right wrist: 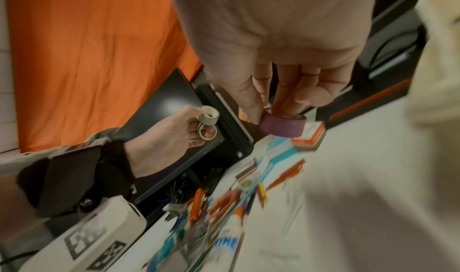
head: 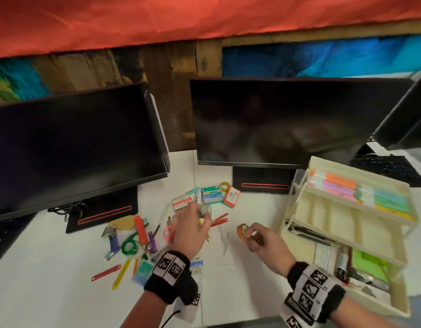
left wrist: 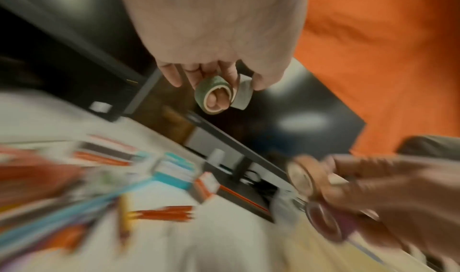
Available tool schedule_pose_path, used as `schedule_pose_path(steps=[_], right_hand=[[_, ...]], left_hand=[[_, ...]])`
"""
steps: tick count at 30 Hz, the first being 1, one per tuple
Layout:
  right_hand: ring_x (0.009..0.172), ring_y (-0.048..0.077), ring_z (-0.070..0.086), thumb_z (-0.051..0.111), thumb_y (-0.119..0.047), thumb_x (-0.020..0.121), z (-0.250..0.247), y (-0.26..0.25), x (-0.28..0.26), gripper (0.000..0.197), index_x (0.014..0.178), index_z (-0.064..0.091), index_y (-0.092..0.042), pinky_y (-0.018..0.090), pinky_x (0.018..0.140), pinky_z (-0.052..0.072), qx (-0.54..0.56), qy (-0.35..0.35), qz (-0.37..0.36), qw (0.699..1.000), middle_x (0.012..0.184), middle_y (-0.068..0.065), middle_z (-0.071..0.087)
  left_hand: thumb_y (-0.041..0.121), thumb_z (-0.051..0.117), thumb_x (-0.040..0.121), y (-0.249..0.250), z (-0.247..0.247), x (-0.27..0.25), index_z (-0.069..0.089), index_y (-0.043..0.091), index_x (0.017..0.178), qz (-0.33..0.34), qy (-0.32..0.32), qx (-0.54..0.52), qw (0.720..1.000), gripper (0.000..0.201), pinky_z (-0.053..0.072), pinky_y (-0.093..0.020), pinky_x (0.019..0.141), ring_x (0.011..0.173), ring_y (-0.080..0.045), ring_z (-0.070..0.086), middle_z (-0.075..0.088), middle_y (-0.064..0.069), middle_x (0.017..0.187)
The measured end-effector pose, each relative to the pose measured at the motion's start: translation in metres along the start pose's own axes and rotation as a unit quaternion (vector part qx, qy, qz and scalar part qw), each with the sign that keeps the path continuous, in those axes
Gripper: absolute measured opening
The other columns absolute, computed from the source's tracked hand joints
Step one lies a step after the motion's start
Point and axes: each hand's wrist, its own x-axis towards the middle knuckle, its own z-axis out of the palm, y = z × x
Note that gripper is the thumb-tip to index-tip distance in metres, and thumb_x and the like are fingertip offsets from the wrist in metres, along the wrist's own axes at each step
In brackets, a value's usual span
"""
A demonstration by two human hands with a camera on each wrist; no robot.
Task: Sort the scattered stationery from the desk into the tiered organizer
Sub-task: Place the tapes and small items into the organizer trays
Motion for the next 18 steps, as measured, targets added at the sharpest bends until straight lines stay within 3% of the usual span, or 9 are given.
schedule_pose_path(steps=[2, 5, 9, 12, 15, 18], right_hand=[[0.066, 0.02, 0.056, 0.06, -0.014, 0.086, -0.029, 0.008, -0.01, 0.02, 0.083, 0.051, -0.031, 0.03, 0.068, 0.043, -0.007, 0.06, -0.01, 0.998, 0.07, 0.004, 0.065], [0.074, 0.021, 0.055, 0.063, -0.013, 0.085, -0.072, 0.032, -0.023, 0.011, 0.091, 0.058, -0.021, 0.032, 0.068, 0.042, -0.035, 0.149, -0.009, 0.988, 0.07, -0.005, 0.063], [0.081, 0.021, 0.053, 0.064, -0.012, 0.084, -0.121, 0.075, -0.041, 0.013, 0.093, 0.058, -0.019, 0.034, 0.07, 0.044, -0.098, 0.207, 0.023, 0.973, 0.077, -0.004, 0.064], [0.081, 0.023, 0.053, 0.063, -0.012, 0.083, -0.154, 0.111, -0.056, 0.012, 0.092, 0.059, -0.019, 0.032, 0.063, 0.041, -0.169, 0.248, 0.05, 0.953, 0.077, 0.0, 0.063], [0.097, 0.03, 0.053, 0.054, -0.016, 0.088, -0.177, 0.138, -0.062, 0.012, 0.098, 0.059, -0.016, 0.036, 0.067, 0.043, -0.257, 0.227, 0.129, 0.931, 0.091, 0.007, 0.065], [0.109, 0.025, 0.049, 0.046, -0.02, 0.091, -0.187, 0.157, -0.06, 0.022, 0.111, 0.056, -0.021, 0.033, 0.078, 0.046, -0.345, 0.158, 0.191, 0.905, 0.108, 0.005, 0.064]], left_hand=[[0.039, 0.04, 0.09, 0.042, 0.015, 0.002, 0.04, 0.021, 0.088, 0.08, -0.006, 0.012, 0.997, 0.018, 0.034, -0.034, 0.086, 0.088, -0.013, 0.039, 0.048, 0.007, 0.091], [0.045, 0.027, 0.086, 0.099, 0.045, 0.004, 0.037, 0.022, 0.086, 0.192, -0.023, 0.038, 0.98, 0.025, 0.027, -0.034, 0.085, 0.081, -0.015, 0.039, 0.048, 0.005, 0.085], [0.04, 0.036, 0.088, 0.152, 0.092, 0.001, 0.049, 0.019, 0.092, 0.328, -0.075, 0.11, 0.935, 0.025, 0.023, -0.033, 0.087, 0.088, -0.019, 0.05, 0.054, 0.003, 0.089], [0.037, 0.043, 0.084, 0.184, 0.128, -0.005, 0.051, 0.019, 0.093, 0.413, -0.102, 0.119, 0.897, 0.021, 0.03, -0.037, 0.091, 0.088, -0.02, 0.053, 0.055, 0.002, 0.088], [0.03, 0.052, 0.084, 0.215, 0.158, -0.01, 0.053, 0.016, 0.096, 0.462, -0.127, 0.136, 0.867, 0.018, 0.036, -0.043, 0.091, 0.09, -0.024, 0.055, 0.057, -0.003, 0.091], [0.024, 0.055, 0.087, 0.245, 0.175, -0.012, 0.054, 0.011, 0.106, 0.481, -0.157, 0.153, 0.849, 0.024, 0.034, -0.046, 0.093, 0.099, -0.026, 0.052, 0.057, -0.009, 0.102]])
